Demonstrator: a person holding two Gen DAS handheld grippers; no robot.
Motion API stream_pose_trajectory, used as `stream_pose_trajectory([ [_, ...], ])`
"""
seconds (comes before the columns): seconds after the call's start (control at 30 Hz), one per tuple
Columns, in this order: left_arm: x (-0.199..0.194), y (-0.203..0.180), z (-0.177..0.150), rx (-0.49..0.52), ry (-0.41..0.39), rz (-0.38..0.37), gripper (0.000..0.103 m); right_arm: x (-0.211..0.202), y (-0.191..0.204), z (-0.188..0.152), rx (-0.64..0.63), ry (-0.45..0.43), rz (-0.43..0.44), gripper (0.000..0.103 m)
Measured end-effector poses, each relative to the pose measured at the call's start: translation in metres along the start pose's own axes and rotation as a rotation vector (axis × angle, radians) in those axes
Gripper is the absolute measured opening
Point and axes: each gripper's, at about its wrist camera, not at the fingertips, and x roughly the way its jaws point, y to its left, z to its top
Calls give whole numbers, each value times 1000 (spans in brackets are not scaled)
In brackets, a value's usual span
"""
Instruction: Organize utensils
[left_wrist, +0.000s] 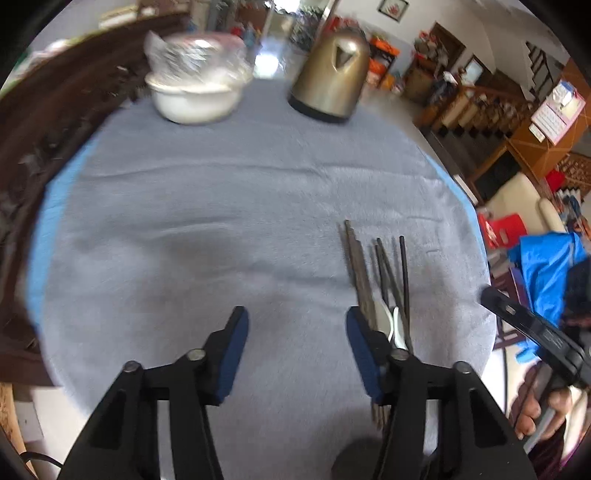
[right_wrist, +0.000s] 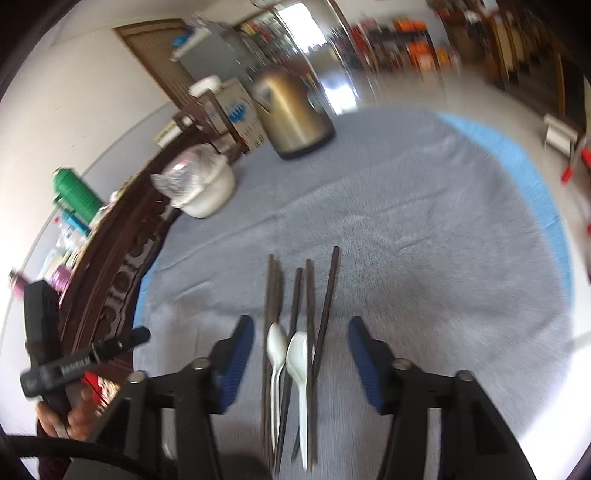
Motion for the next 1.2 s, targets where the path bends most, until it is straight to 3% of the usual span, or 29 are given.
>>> stream_pose_trajectory([
  [0.07,23,-2,15,-4,37,-10,53,31,-14,12,40,53,-10,40],
  [0.27,77,-15,45,-5,131,-38,53,95,-37,41,102,150,-57,39],
  [0.47,109,-20,70,-13,166,-52,53,128,-34,51,102,212,-56,38],
  [0.57,122,-20,80,-18,181,-50,47,142,-28,46,60,253,-83,22],
  [0.6,126,-21,82,-15,188,-52,44,141,-28,45,47,233,-96,13],
  [0.63,130,-23,84,-12,195,-58,38,140,-29,44,39,226,-92,11],
  [0.83,148,-31,90,-13,218,-90,12,128,-51,43,71,170,-78,10],
  [1.03,140,-25,92,-28,187,-95,11,89,-56,51,74,57,-29,9],
  [1.2,95,-17,92,-19,111,-128,11,50,-42,52,38,-69,17,7],
])
